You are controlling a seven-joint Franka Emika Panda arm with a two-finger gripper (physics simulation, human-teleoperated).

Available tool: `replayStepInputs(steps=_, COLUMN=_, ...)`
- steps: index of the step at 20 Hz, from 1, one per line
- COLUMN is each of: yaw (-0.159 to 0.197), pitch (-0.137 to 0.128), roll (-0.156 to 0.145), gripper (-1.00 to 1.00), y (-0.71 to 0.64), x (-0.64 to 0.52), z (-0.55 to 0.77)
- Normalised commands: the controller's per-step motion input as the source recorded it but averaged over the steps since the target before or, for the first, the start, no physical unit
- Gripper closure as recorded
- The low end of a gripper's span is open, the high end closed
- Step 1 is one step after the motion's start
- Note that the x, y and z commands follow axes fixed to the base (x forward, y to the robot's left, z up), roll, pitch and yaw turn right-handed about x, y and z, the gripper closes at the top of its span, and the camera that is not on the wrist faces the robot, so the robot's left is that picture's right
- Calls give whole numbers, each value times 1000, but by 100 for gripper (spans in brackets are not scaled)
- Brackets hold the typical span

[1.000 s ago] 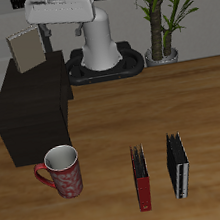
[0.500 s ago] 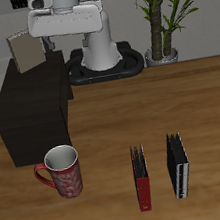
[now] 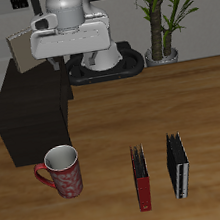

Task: Place the yellow book upright on top of the shelf and place the red mug on top of the shelf

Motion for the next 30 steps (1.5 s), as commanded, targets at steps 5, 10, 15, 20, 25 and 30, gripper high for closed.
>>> replayStepInputs(steps=5, yaw=-3, pitch=6, roll=22, gripper=-100, y=-55, x=490, z=-113)
replayStepInputs(steps=10, yaw=-28, pitch=19, roll=4, gripper=-100, y=-96, x=322, z=-98)
replayStepInputs(steps=15, yaw=-5, pitch=-13, roll=0, gripper=-100, y=-109, x=236, z=-58)
replayStepInputs(steps=20, yaw=-14, pitch=-2, roll=9, gripper=-100, y=-295, x=426, z=-139)
replayStepInputs(steps=25, yaw=44, pitch=-8, roll=-15, gripper=-100, y=-58, x=163, z=-189)
replayStepInputs(steps=30, yaw=30, pitch=17, roll=-2, gripper=-100, y=-56, x=226, z=-342)
